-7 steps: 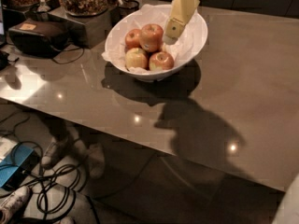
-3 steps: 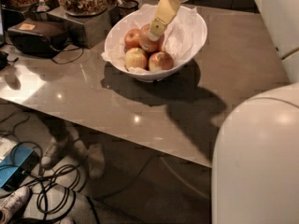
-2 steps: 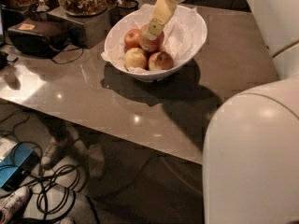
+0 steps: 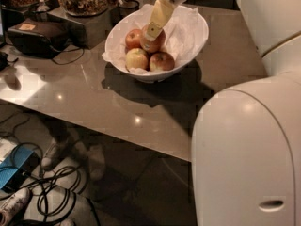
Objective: Pick apple from white bowl
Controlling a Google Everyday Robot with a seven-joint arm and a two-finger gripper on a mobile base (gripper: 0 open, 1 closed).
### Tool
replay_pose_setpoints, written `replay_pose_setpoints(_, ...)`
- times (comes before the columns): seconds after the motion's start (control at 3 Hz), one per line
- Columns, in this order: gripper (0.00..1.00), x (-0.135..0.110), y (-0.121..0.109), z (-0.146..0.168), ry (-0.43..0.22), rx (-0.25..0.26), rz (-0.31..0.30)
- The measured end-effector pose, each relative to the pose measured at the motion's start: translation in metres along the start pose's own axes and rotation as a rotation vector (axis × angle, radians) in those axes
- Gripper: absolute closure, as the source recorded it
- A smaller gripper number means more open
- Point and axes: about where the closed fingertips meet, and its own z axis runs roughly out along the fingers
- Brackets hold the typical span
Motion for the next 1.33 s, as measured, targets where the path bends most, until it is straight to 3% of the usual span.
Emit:
replay_pose_setpoints(0.33,0.21,-0.001,-0.003,0.011,0.008,-0.013,0.001)
replay_pose_setpoints(0.67,0.28,-0.001,-0.006,0.022,0.014,-0.028,0.003)
replay_pose_setpoints(1.33,0.23,0.001,-0.003,0.048,0.036,-0.077,0.008)
